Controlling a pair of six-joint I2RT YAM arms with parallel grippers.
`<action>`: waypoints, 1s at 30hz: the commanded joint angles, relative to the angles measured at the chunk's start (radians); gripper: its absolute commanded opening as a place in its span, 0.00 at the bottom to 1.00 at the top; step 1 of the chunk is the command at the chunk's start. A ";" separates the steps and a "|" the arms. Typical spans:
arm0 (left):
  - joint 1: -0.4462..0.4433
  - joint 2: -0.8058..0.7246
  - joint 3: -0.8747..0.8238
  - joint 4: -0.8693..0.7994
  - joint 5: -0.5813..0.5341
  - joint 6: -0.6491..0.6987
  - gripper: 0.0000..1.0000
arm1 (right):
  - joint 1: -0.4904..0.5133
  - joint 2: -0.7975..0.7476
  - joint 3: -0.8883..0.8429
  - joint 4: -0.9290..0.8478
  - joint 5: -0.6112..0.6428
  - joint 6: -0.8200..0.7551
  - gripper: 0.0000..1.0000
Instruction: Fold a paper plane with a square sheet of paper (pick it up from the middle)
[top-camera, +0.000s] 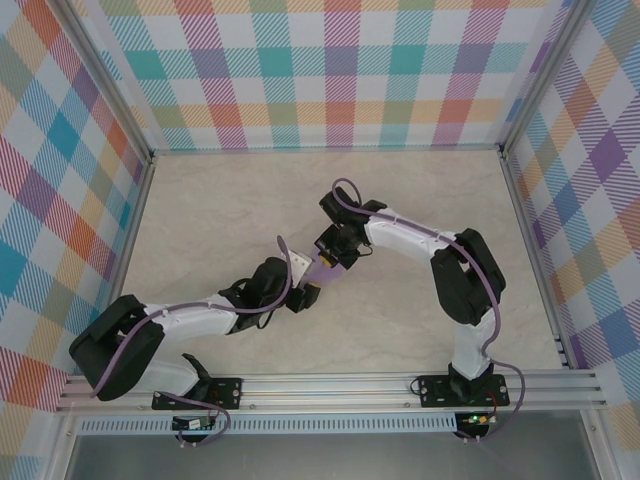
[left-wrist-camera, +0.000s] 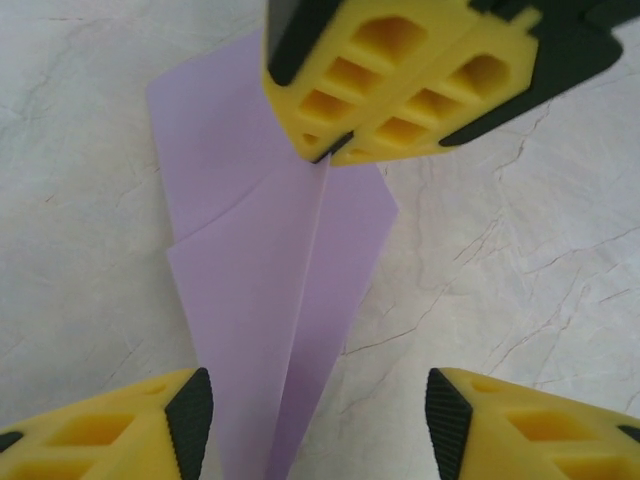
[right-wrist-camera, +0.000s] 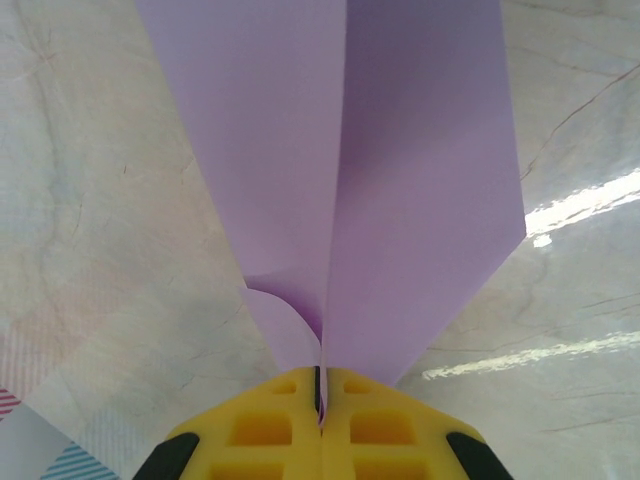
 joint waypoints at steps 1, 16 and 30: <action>0.010 0.032 0.003 0.069 -0.019 0.052 0.57 | -0.006 0.027 0.032 -0.050 -0.048 -0.021 0.01; 0.020 0.095 0.004 0.103 -0.029 0.066 0.27 | -0.013 0.052 0.063 -0.097 -0.086 -0.068 0.07; 0.022 0.103 0.011 0.076 0.049 0.015 0.10 | -0.056 0.021 0.075 -0.071 -0.109 -0.144 0.46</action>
